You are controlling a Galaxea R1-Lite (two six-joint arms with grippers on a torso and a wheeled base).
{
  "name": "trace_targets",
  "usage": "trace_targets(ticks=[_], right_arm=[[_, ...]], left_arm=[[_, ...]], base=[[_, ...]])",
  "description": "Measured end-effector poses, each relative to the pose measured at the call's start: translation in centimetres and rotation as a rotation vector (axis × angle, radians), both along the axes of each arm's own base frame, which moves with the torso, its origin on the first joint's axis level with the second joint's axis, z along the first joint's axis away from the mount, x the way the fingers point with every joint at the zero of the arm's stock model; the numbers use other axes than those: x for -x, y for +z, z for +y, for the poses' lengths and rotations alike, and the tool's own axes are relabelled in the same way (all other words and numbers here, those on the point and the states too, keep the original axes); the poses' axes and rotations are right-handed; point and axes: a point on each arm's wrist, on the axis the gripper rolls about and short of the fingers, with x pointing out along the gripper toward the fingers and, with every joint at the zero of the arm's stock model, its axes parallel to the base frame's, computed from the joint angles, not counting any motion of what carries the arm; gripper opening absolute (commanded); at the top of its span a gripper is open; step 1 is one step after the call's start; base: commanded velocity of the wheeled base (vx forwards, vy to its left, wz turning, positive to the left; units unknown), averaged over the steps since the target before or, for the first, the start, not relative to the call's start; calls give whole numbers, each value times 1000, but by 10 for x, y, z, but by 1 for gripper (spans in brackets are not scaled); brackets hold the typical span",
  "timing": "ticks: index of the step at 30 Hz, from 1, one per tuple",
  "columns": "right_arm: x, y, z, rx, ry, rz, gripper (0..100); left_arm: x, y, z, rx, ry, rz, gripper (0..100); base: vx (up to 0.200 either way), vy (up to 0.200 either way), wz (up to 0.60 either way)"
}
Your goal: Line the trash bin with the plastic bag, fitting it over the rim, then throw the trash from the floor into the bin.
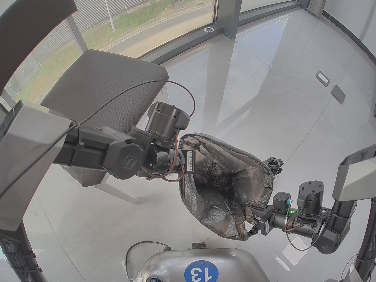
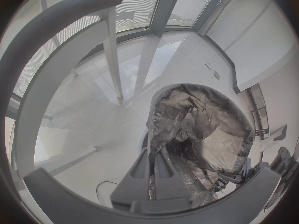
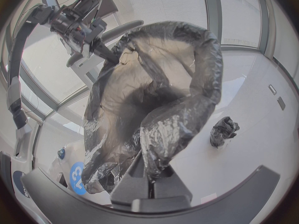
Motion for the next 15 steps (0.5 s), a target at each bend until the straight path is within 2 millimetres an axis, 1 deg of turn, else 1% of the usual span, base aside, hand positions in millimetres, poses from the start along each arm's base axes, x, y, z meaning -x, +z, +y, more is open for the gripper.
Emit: trace_targets(ticks=[3, 6, 11, 15], right_arm=[[-6, -3, 3, -3, 1, -9, 0], [-11, -5, 2, -1, -11, -8, 0], [-20, -7, -7, 8, -47, -18, 0], [-33, -7, -16, 7, -88, -38, 0]], left_arm=[[-3, -4, 7, -8, 22, 12, 0], [-7, -7, 13, -9, 40, 18, 0], [-14, -11, 11, 10, 48, -5, 0], [-24, -17, 8, 23, 53, -26, 0]], base=[[0, 0, 0], [0, 0, 0], [0, 0, 0], [0, 0, 0]])
